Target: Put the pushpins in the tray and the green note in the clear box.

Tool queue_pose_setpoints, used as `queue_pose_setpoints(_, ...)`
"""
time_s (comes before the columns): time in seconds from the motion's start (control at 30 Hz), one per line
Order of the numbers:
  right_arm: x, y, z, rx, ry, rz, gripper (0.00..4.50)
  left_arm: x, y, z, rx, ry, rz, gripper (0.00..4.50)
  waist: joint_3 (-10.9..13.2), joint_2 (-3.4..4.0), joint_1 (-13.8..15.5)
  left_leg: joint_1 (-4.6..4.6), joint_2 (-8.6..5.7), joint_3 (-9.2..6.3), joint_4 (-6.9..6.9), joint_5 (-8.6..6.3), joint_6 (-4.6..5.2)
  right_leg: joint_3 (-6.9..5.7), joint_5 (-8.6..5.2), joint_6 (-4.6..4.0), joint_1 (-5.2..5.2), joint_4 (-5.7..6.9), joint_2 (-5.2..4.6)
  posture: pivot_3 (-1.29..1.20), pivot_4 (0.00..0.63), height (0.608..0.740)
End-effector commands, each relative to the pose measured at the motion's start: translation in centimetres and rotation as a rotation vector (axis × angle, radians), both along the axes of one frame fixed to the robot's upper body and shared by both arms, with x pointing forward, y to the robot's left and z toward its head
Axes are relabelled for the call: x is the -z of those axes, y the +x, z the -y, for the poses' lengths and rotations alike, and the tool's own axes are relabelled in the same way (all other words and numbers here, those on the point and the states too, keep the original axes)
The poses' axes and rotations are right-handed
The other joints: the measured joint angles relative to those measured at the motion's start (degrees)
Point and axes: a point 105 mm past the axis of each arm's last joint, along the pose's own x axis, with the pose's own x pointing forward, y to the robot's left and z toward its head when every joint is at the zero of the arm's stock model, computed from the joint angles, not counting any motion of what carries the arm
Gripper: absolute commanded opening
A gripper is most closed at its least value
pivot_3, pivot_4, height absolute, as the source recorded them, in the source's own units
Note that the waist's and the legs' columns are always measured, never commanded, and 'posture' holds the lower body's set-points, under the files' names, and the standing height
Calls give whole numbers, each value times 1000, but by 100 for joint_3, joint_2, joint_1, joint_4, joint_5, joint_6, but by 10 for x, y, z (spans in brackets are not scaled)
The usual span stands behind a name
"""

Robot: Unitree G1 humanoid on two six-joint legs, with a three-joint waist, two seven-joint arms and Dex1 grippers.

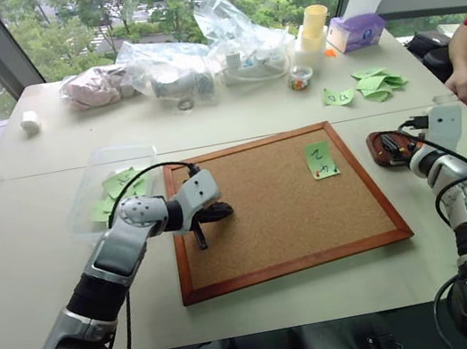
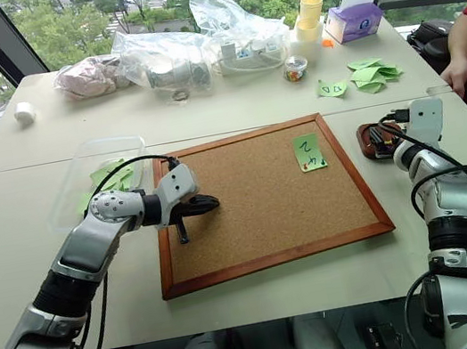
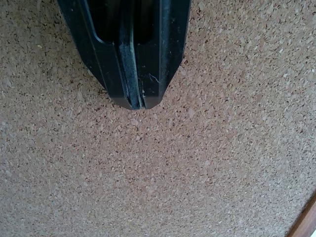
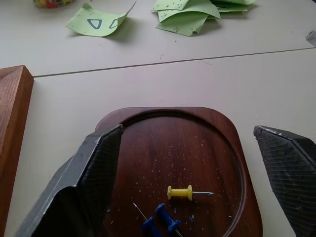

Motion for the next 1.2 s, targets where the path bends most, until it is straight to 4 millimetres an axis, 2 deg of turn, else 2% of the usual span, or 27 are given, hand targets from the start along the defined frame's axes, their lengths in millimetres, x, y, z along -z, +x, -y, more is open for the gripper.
queue_pose_setpoints(0.03, -28, 2, 1, 0, 68, 110, 4443, 1, 4, -8, -27, 21, 2, 0, 0, 0, -3, 0, 0, 1, 0, 0, 0, 0, 0, 0, 0, 0, 0, 0, 150, 735)
queue_pose_setpoints(0.13, -41, -1, 1, -2, 161, 183, 4443, -1, 7, -9, -33, 18, 8, 0, 0, 0, 1, 1, 1, 0, 0, 0, 0, 1, 0, 0, 0, 1, 1, 0, 150, 735)
queue_pose_setpoints(0.2, -54, -4, -8, -73, 180, 236, 4443, -2, 9, -10, -34, 16, 11, 0, 0, 1, 1, 1, 1, 1, 0, 0, 0, 1, 0, 0, 0, 1, 0, 0, 150, 735)
queue_pose_setpoints(0.27, -57, -11, -46, -304, 39, 212, 4443, -3, 10, -11, -35, 15, 15, 0, 1, 1, 12, 1, 1, 1, -1, 0, 0, 2, 0, 0, 0, 1, 0, 0, 150, 735)
queue_pose_setpoints(0.33, -36, -23, -83, -495, -116, 111, 4443, -4, 15, -13, -51, 21, 39, 0, -1, -1, 12, 0, 1, -5, -3, -1, 1, 2, 0, 0, -1, 0, 6, 0, 150, 735)
queue_pose_setpoints(0.37, -30, -29, -97, -554, -119, 96, 4443, -5, 17, -13, -58, 21, 47, 0, -2, -3, 10, 0, 1, -6, -3, -1, 1, 2, 0, 0, 0, -1, 8, 0, 150, 735)
queue_pose_setpoints(0.43, -26, -35, -111, -598, -83, 102, 4443, -6, 17, -11, -54, 12, 47, 0, -2, -3, 12, 0, 0, -6, 0, -1, 2, 2, 0, 0, 0, 1, 8, 0, 150, 735)
queue_pose_setpoints(0.63, -14, -34, -120, -604, -52, 74, 4443, -6, 14, -5, -31, 6, 39, 0, -2, -3, 40, -1, -1, -5, 3, -1, 2, 3, 0, 0, 0, 3, 2, 0, 150, 735)
queue_pose_setpoints(0.87, -6, -26, -119, -581, -42, 64, 4443, -3, 11, -3, -21, 6, 33, 0, -2, -3, 41, -1, -3, -5, 3, -1, 2, 3, 0, 0, 0, 3, 3, 0, 150, 735)
queue_pose_setpoints(0.97, -1, -24, -119, -579, -41, 51, 3604, -3, 10, -2, -21, 4, 31, 0, -2, -3, 42, -1, -3, -5, 2, -1, 2, 2, 0, 0, 0, 2, 3, 0, 150, 735)
queue_pose_setpoints(1.2, 5, -22, -120, -583, -40, 30, 184, -3, 10, -3, -29, 3, 31, 0, -2, -3, 42, -2, -3, -5, 2, -1, 2, 2, 0, 0, 0, 2, 3, 0, 150, 735)
